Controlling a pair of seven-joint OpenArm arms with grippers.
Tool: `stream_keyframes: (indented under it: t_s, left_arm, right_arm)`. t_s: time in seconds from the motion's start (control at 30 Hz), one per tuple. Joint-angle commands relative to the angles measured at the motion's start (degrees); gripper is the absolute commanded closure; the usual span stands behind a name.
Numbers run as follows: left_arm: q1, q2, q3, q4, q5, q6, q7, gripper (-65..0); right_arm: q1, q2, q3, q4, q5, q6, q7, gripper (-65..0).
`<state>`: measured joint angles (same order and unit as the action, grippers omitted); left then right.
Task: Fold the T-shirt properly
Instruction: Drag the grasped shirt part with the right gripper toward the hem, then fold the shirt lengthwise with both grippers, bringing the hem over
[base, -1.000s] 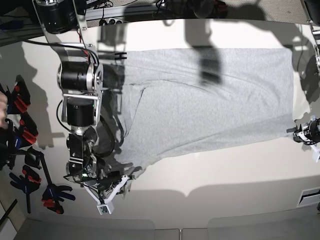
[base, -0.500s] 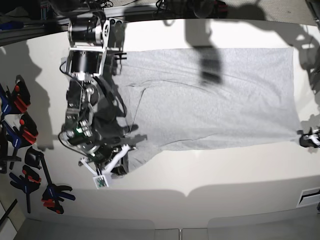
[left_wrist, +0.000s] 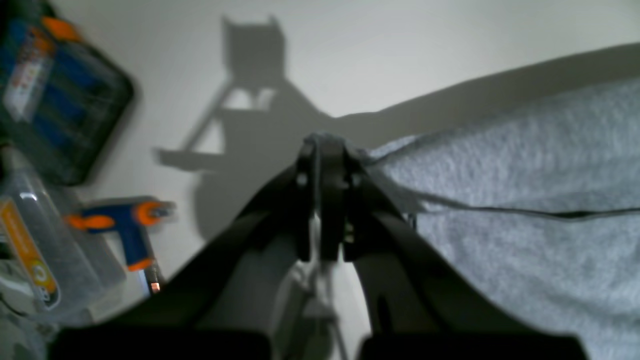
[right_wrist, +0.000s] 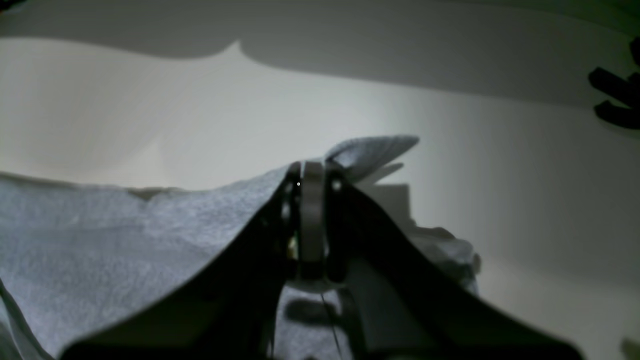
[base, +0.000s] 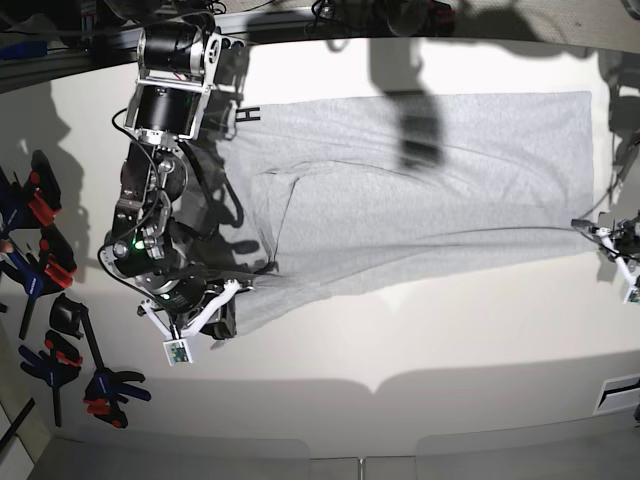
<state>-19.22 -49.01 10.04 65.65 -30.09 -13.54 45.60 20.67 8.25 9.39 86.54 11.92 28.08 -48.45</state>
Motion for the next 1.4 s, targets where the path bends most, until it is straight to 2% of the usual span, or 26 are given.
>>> stream_keyframes:
  t_s: [0.0,0.13,0.3,0.5,0.7,0.8,0.97,1.1,1.2,1.37]
  left_arm:
    - [0.39,-0.96,-1.79,2.34,0.76,1.16,-0.50,0.0]
    - [6.14,1.75,-9.99,7.76,1.07,1.66,-0.24,0.0]
    - [13.81,5.20,-21.42,12.46,-1.51,1.33,0.20,0.0]
    - [25.18,5.51,-27.58,21.88,-4.20,-1.53,0.17,0.0]
    - [31.04,5.64,-30.18,29.11,-4.46,-1.68,0.63,0.0]
    - [32.06,6.45,-31.36,30.10,-4.50,-1.68,3.15,0.0]
    - [35.69,8.00,-31.78,30.40,-4.90,-1.68,3.21,0.0]
    - [37.86,8.61,-31.78,31.78,-4.24,-1.68,3.19,0.0]
    - [38.29,9.05,-31.85,33.55,-0.74,-1.66,3.23,0.0]
    - [38.27,9.16,-31.87,37.73,0.57,-1.42,3.23,0.0]
  right_arm:
    - [1.09,0.31,0.09,2.01,0.72,0.04,1.44,0.0]
    - [-2.84,0.33,0.09,6.88,0.48,0.04,1.29,0.0]
    - [-9.14,0.33,0.11,13.46,0.26,0.02,1.09,0.0]
    - [-15.41,0.33,3.02,18.49,0.33,0.04,0.35,0.0]
    - [-21.31,0.33,6.23,21.31,1.18,0.07,-0.61,0.0]
    - [-24.39,0.31,6.47,21.68,1.11,0.79,-0.70,0.0]
    - [-28.06,0.31,6.64,21.88,1.16,1.38,-0.85,0.0]
    - [-28.46,0.33,7.61,21.97,1.18,1.33,-1.84,0.0]
    - [-28.46,0.33,8.35,23.69,1.29,1.36,-2.45,0.0]
    - [-28.46,0.33,9.92,28.33,3.93,1.36,-4.15,0.0]
